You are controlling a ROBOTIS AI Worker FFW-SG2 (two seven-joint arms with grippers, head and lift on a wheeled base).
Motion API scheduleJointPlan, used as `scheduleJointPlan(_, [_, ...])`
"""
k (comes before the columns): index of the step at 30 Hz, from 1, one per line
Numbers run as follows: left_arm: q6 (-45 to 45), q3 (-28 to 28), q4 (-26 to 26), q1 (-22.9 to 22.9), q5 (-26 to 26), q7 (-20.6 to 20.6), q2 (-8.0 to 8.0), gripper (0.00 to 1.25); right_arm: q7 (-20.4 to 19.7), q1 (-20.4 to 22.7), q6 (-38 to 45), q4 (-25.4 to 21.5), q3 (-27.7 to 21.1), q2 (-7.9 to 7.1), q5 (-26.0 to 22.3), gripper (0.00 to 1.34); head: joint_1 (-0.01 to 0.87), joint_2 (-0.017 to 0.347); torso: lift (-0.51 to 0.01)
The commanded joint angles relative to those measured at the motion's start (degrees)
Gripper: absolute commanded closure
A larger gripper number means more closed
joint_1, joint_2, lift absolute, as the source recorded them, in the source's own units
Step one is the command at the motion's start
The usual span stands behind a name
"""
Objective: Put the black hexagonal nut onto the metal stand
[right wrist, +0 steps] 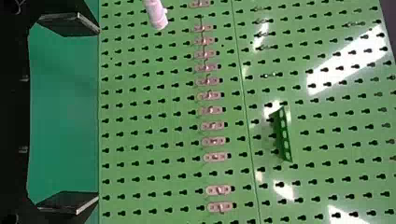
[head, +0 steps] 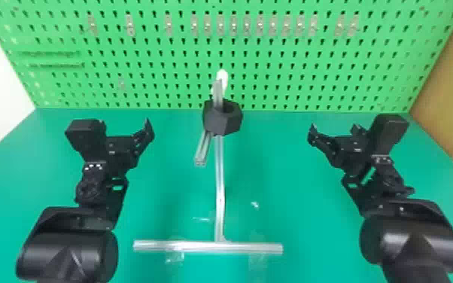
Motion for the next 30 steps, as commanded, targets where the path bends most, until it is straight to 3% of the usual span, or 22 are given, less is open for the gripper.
scheduleJointPlan(1, [-0.1,0.0,0.0,0.0,0.0,0.0,-0.15,0.17,-0.3,0.3,0.1,-0.2,0.1,0.03,-0.4,0.08,0.693,0.081,-0.001])
scheduleJointPlan(30, [-0.2,-0.2,0.7,0.1,-0.1,0.1,-0.32,0.17,-0.8,0.2,0.8,-1.8,1.1,-0.85,2.1,0.1,0.693,0.081,-0.001])
